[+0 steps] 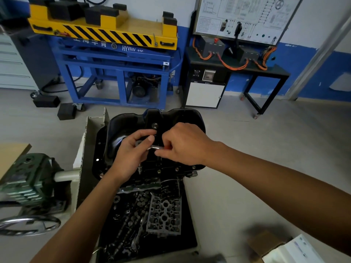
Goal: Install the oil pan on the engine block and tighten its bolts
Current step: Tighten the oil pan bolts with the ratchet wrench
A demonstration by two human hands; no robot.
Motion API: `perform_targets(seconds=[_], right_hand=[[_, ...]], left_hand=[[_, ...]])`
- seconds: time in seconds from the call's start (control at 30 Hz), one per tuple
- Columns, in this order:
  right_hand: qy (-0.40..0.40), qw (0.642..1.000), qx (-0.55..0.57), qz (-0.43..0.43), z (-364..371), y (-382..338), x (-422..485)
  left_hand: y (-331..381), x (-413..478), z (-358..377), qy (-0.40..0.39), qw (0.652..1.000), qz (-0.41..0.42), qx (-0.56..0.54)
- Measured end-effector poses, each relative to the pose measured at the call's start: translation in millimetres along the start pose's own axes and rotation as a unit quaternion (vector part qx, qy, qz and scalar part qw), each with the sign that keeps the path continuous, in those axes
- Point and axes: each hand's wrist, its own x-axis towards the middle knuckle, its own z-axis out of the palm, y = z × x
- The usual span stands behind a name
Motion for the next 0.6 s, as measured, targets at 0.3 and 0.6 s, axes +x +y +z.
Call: perform_targets(seconds=[0.3, 0.6], right_hand=[[-0.096, 0.975, 0.201, 0.021, 10, -38, -13], [-0.159, 0.986, 0.025, 0.035, -17, -10, -7]], left_hand=[[0, -7, 16, 0.060, 0.994, 0.049, 0.079], [-1, -3, 9, -0.002, 1.000, -0.012, 0.008]])
